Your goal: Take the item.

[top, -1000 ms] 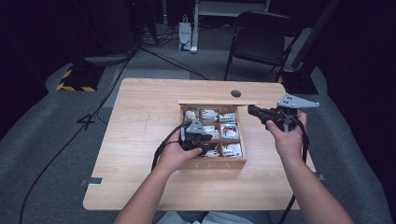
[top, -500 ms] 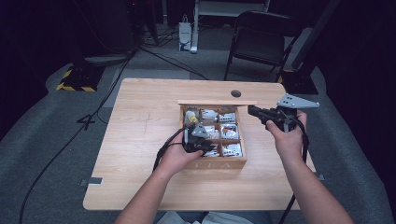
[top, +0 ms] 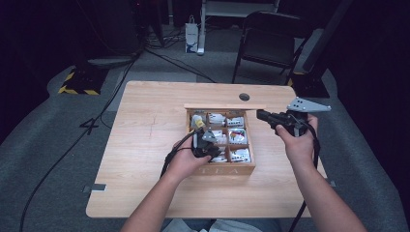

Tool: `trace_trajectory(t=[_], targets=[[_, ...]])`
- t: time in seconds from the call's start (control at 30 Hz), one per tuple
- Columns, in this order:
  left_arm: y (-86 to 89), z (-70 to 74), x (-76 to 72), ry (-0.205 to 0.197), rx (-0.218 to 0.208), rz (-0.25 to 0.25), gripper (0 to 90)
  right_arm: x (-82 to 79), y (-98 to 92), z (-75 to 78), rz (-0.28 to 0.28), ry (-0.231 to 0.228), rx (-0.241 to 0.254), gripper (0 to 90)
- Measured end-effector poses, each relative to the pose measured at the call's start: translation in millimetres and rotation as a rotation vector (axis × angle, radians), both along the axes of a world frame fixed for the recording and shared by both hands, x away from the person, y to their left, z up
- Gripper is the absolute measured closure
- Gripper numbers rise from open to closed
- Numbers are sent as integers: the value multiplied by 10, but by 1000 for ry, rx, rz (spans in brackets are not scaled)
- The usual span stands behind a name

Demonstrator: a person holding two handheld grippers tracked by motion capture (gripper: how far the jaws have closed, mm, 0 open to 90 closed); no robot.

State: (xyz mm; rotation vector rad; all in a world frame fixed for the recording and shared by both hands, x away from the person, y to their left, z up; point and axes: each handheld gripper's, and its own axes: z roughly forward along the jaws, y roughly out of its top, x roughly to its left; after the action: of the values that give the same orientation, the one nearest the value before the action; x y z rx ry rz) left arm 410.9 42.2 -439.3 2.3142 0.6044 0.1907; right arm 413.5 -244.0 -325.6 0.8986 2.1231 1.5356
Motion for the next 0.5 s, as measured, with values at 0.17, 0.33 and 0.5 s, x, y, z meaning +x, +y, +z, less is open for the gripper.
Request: trace_trajectory(t=[0.17,0.33,0.5], targets=[[-17,-4,6,-13,19,-4,804,1,-2,1,0,1,-1,899],[17,-13,12,-32,9,-4,895,5,-6,0,6,6,6,899],[13,-2,-4,-54,19,-9,900,8,-8,-1,6,5,7,899]])
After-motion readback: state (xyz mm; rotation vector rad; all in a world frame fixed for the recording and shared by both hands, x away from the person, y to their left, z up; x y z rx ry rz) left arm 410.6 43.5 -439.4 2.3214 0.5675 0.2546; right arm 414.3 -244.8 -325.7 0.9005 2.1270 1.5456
